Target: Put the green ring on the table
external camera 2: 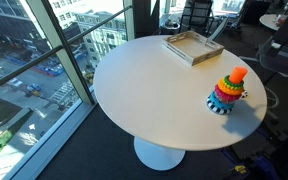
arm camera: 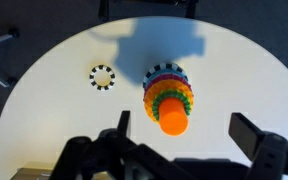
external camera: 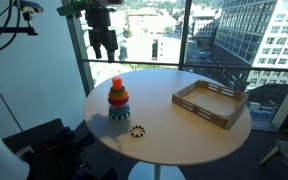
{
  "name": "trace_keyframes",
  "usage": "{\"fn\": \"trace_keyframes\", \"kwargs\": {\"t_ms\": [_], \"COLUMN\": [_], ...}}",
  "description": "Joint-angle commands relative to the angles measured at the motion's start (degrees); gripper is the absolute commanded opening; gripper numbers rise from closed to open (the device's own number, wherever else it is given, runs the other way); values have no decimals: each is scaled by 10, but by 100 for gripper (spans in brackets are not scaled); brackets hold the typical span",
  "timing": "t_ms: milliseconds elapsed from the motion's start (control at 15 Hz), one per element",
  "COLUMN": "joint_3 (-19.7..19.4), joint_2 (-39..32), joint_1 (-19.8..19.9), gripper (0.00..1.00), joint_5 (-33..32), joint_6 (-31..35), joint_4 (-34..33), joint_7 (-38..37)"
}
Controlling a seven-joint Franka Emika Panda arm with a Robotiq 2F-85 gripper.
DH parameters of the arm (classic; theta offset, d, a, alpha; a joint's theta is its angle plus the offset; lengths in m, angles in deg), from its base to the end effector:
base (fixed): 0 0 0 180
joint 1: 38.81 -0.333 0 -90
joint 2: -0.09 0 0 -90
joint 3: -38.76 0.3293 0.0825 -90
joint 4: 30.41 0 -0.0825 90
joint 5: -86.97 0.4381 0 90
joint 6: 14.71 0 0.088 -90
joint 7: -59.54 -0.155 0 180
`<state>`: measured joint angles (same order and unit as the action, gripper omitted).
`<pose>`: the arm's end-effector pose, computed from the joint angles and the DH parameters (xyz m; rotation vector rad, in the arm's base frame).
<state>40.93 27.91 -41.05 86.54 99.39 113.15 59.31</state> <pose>0.4321 0.0316 0.3892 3.1137 0.1113 -0.0436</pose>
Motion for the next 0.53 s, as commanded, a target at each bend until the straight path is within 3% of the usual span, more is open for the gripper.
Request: {"fn": "trace_keyframes", "kwargs": {"t_ms": [0,467], "joint_3": [-5,1], "joint_2": [-26,-20], "joint_1": [1,2], "gripper": [100,100], "joint_5": [6,-1], "joint_6": [23,21], "joint_4": [4,11], "joint_7": [2,-7]}}
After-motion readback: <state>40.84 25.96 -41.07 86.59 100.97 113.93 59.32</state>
